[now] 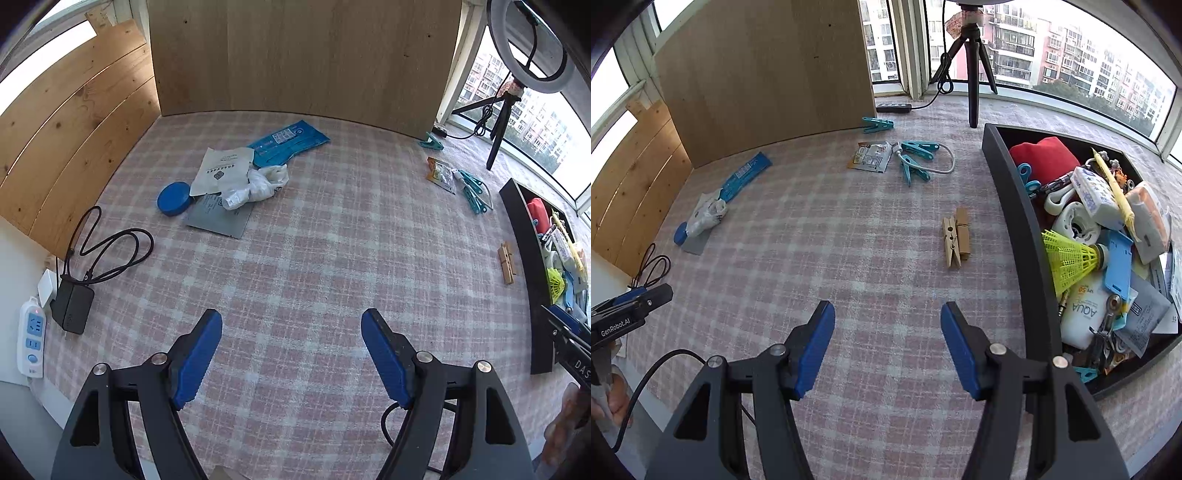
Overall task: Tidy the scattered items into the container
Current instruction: 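Withdraw both open tools from the tray toward the remaining items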
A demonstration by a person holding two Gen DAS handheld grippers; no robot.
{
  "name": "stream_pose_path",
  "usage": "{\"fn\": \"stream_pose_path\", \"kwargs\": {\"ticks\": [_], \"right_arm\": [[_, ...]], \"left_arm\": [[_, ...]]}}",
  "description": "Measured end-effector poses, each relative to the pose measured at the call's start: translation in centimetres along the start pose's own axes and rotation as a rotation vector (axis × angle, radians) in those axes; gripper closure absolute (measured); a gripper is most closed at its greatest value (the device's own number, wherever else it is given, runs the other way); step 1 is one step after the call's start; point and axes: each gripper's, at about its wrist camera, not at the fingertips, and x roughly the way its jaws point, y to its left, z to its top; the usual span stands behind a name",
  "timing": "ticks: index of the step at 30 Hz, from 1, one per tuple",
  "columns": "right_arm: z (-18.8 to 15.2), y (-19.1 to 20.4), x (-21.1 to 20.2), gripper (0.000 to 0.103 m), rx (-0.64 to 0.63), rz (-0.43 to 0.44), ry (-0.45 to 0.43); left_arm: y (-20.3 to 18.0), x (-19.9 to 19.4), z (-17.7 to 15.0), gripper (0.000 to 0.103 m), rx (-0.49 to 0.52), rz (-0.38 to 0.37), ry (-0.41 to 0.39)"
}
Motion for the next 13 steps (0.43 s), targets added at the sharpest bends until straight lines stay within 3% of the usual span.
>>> {"fn": "stream_pose_path", "kwargs": {"ticks": [13], "right_arm": [[0.4, 0.8, 1.2, 0.044, -0.007, -0.014, -0.005]], "left_arm": [[-0.1, 0.6, 1.4, 0.027, 0.019, -0.017, -0.026]]}}
